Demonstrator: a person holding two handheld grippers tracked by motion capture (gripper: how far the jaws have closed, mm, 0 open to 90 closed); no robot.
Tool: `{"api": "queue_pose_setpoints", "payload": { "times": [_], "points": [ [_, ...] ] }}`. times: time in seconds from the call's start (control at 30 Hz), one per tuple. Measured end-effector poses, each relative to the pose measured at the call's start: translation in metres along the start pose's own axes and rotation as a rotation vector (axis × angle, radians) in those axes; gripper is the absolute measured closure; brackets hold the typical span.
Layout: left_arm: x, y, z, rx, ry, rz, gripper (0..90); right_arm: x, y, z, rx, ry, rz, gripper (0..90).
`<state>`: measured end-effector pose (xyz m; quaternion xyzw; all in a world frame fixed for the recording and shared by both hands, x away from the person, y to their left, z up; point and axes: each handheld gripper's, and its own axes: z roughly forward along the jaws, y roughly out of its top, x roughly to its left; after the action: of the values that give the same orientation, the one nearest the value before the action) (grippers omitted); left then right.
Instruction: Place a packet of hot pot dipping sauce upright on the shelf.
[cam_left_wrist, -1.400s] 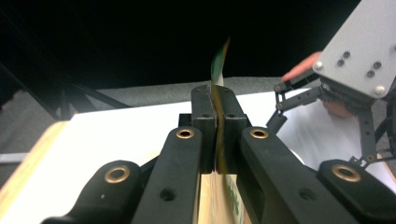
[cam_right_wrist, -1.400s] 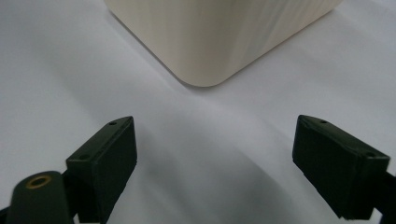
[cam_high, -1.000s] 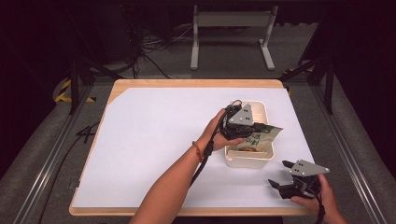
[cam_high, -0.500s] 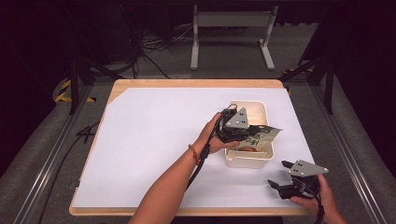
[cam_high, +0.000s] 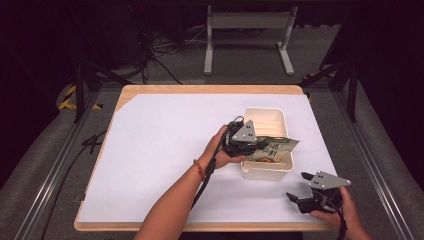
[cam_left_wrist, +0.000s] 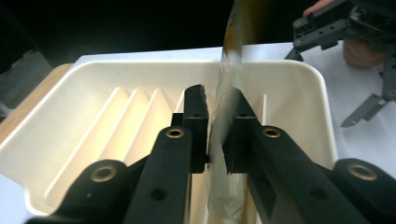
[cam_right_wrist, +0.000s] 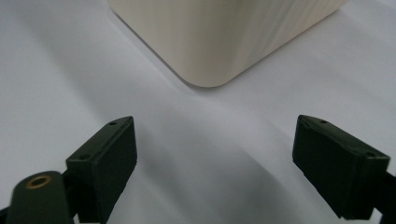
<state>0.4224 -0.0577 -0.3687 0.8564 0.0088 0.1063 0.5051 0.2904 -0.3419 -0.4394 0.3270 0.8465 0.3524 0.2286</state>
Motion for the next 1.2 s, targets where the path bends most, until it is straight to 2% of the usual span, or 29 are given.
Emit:
{"api": "queue_pose_setpoints", "payload": {
  "times": [0.27,0.37,0.57,0.83,0.87,0.9,1.0,1.03,1.1,1.13,1.2],
  "points": [
    [-0.001,-0.011,-0.002,0.011,-0.007,-0.015,81.3,0.0,0.0,0.001,0.004,0.0,-0.003,14.5],
    [-0.001,-0.013,-0.002,0.013,0.013,-0.022,77.4,0.0,0.0,0.0,0.003,0.001,-0.003,14.5],
    [-0.001,-0.016,-0.011,-0.016,0.045,-0.049,73.9,0.0,0.0,0.0,-0.002,-0.002,-0.001,14.5],
    [-0.004,-0.014,-0.025,-0.026,0.113,-0.041,61.7,0.003,0.003,-0.003,-0.015,0.0,-0.012,14.5],
    [-0.005,-0.014,-0.028,-0.024,0.144,-0.047,59.3,0.003,0.003,-0.003,-0.015,-0.001,-0.01,14.5],
    [-0.005,-0.014,-0.028,-0.024,0.144,-0.047,49.4,0.003,0.003,-0.003,-0.015,-0.001,-0.01,14.5],
    [-0.006,-0.015,-0.034,-0.009,0.187,-0.046,45.7,0.005,0.004,-0.004,-0.017,-0.005,-0.015,14.5],
    [-0.006,-0.015,-0.036,-0.01,0.192,-0.053,42.3,0.005,0.005,-0.004,-0.018,-0.007,-0.019,14.5],
    [-0.007,-0.016,-0.04,-0.006,0.208,-0.055,41.0,0.005,0.005,-0.004,-0.018,-0.008,-0.02,14.5],
    [-0.007,-0.017,-0.043,-0.002,0.217,-0.06,36.0,0.005,0.005,-0.004,-0.016,-0.008,-0.018,14.5],
    [-0.008,-0.018,-0.045,-0.002,0.219,-0.065,34.5,0.005,0.005,-0.004,-0.015,-0.006,-0.019,14.5]
  ]
}}
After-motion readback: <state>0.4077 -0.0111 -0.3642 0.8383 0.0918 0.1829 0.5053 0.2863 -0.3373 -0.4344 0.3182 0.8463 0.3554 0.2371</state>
